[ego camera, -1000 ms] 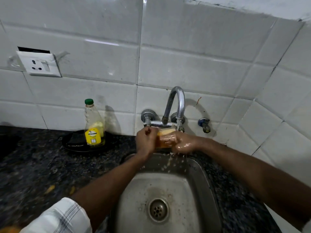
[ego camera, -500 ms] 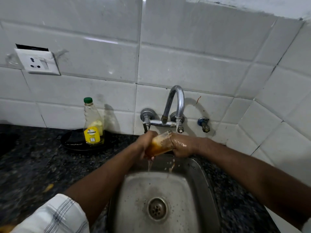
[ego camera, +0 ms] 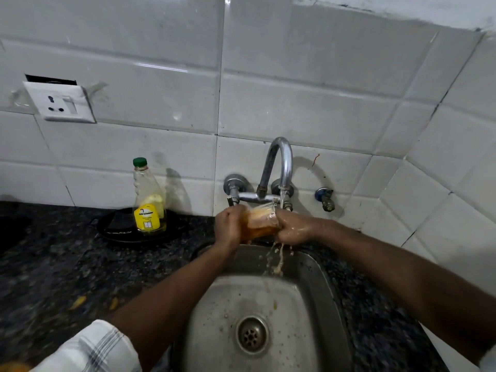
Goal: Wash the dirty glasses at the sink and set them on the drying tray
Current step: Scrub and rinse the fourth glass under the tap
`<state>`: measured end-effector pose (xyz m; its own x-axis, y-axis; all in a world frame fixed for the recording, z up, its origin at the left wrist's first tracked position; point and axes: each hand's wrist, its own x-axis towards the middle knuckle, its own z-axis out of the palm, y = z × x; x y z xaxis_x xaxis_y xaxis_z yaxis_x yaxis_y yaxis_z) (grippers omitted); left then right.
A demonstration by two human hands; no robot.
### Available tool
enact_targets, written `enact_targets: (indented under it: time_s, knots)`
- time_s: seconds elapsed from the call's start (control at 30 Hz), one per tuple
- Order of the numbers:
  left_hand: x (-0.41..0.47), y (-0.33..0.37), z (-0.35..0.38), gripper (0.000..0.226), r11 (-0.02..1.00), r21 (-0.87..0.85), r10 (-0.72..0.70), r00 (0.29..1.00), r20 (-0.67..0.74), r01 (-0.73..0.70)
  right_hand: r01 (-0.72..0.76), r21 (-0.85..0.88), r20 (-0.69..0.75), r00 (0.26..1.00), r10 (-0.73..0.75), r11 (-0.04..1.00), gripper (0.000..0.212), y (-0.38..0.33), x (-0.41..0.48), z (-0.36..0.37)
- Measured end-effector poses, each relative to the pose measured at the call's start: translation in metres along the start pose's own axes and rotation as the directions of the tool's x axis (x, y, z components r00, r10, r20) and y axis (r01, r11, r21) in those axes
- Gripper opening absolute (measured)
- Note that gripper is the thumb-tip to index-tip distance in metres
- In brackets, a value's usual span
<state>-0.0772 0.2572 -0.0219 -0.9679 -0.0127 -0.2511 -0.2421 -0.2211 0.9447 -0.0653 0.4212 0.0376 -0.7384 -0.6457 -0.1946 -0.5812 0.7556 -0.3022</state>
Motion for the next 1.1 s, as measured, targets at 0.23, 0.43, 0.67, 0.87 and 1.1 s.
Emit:
enact_targets:
  time_s: [0.23,0.43,0.67,0.87,1.1]
  knots:
    - [-0.004,0.010,0.000,0.027,0.960,0.010,-0.281,0.960,-0.012,0.281,-0.015,0.155,-0.001,1.000,0.015,0.988,0.037,-0.005,-0.004,0.005]
    - [-0.007,-0.011,0.007,0.036,0.995,0.104,0.040,0.950,-0.309,-0.008,-0.084,0.848,-0.189,0.874,0.447,0.523,0.034,-0.020,0.005,0.025]
    - [-0.024,-0.013,0.017,0.020,0.916,0.228,0.389,0.868,-0.310,-0.329,-0.126,0.709,-0.590,0.432,0.682,0.694,0.050,-0.036,0.030,0.035]
    - [-0.015,0.004,0.005,0.039,0.951,0.031,-0.309,0.947,0.086,0.307,-0.104,0.636,-0.646,0.470,0.602,0.764,0.044,-0.036,0.022,0.049]
    - [-0.025,-0.004,0.012,0.028,0.980,0.167,0.137,0.979,-0.149,-0.112,-0.095,0.613,-0.668,0.468,0.579,0.784,0.044,-0.038,0.019,0.042]
